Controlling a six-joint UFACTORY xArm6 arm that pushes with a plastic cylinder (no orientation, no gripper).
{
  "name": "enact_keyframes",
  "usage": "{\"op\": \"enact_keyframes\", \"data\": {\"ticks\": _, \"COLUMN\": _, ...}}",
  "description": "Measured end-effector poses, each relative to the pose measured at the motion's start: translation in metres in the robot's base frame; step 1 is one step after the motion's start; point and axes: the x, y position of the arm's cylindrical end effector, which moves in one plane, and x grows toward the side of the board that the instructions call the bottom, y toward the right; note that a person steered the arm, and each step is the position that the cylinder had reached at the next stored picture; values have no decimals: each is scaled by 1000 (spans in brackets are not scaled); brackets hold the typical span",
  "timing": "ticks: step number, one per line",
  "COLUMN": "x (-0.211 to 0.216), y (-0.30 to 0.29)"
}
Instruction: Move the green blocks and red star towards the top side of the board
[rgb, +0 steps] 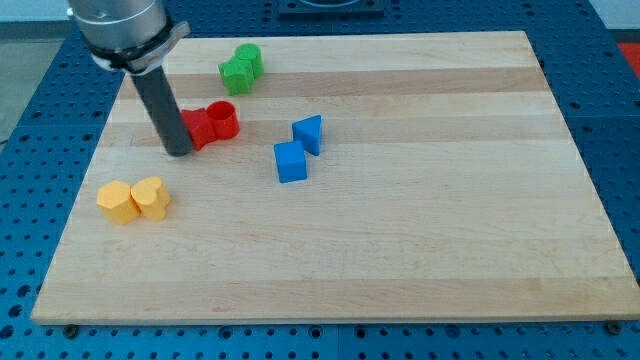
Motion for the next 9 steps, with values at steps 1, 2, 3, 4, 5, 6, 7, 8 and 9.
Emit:
{"op": "enact_keyframes", "data": {"ticks": 1, "x": -22, "y": 25}}
{"op": "enact_keyframes", "data": {"ticks": 2, "x": -36, "y": 66}}
{"op": "enact_keyframes", "data": {"ticks": 3, "x": -52, "y": 67}}
{"op": "enact_keyframes", "data": {"ticks": 4, "x": -10, "y": 64}}
{"op": "enact_keyframes", "data": {"ticks": 5, "x": -34, "y": 20}}
{"op": "enact_keyframes", "data": {"ticks": 6, "x": -82, "y": 41}}
{"op": "enact_keyframes", "data": {"ticks": 7, "x": -87, "y": 45}}
{"op": "enact_keyframes", "data": {"ticks": 8, "x": -89, "y": 4}}
{"op": "enact_keyframes", "data": {"ticks": 9, "x": -134, "y": -23}}
